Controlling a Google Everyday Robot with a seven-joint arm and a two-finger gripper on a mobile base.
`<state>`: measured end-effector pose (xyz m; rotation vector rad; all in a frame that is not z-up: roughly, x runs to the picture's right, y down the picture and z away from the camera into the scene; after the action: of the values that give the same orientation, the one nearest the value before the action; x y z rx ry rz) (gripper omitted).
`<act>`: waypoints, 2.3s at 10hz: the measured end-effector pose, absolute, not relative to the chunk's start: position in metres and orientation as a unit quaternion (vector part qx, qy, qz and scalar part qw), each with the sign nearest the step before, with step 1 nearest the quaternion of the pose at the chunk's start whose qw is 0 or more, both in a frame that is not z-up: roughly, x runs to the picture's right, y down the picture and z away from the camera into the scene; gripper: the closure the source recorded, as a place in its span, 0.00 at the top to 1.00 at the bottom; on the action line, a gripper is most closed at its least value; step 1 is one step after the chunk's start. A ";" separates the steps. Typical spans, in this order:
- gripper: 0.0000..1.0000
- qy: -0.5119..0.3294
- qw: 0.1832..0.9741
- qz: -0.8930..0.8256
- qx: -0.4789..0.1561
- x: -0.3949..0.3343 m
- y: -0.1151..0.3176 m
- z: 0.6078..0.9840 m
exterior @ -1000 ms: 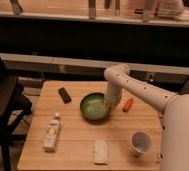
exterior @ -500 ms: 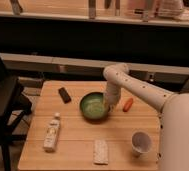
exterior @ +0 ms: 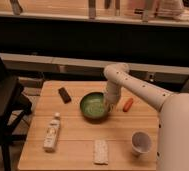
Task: Drag the ceramic bowl in a circle
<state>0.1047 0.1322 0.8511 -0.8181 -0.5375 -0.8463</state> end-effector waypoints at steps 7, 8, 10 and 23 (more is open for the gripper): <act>0.04 -0.254 0.790 -0.397 -0.393 0.098 0.132 0.848; 0.04 -0.253 0.790 -0.396 -0.395 0.100 0.131 0.848; 0.04 -0.253 0.788 -0.397 -0.397 0.103 0.131 0.848; 0.04 -0.254 0.773 -0.405 -0.416 0.090 0.133 0.842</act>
<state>0.0898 0.1334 0.8425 -0.9023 -0.5499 -0.8784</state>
